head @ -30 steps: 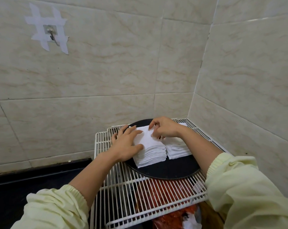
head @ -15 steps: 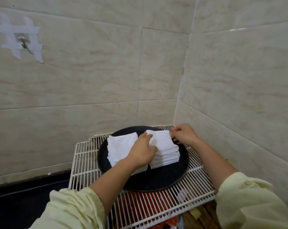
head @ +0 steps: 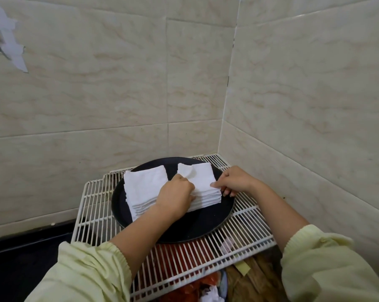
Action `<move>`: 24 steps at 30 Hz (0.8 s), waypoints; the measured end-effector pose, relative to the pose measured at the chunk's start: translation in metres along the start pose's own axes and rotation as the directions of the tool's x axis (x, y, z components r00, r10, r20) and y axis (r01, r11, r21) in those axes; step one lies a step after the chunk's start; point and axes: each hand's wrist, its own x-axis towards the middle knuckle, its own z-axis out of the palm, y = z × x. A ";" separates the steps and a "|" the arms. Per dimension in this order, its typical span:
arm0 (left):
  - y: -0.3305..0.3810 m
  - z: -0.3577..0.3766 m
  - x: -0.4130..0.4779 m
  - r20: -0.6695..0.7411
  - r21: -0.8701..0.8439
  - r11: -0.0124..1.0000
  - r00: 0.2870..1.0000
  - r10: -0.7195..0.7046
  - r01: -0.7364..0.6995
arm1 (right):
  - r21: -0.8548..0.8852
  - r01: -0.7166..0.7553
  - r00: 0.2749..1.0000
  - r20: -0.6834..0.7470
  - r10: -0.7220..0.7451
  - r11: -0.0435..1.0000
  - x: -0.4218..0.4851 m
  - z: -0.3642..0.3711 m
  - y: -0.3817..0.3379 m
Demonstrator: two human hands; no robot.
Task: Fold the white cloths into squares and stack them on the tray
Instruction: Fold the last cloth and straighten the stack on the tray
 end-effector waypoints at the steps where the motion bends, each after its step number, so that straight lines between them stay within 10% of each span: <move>1: 0.000 0.000 0.000 -0.012 0.024 1.000 1.000 0.013 -0.013 | 0.016 0.001 1.000 0.000 -0.001 1.000 -0.001 0.000 0.001; 24: -0.013 -0.004 -0.009 -0.085 -0.101 0.990 0.992 0.091 -0.099 | -0.024 -0.019 0.999 0.050 0.020 1.000 -0.011 -0.009 -0.006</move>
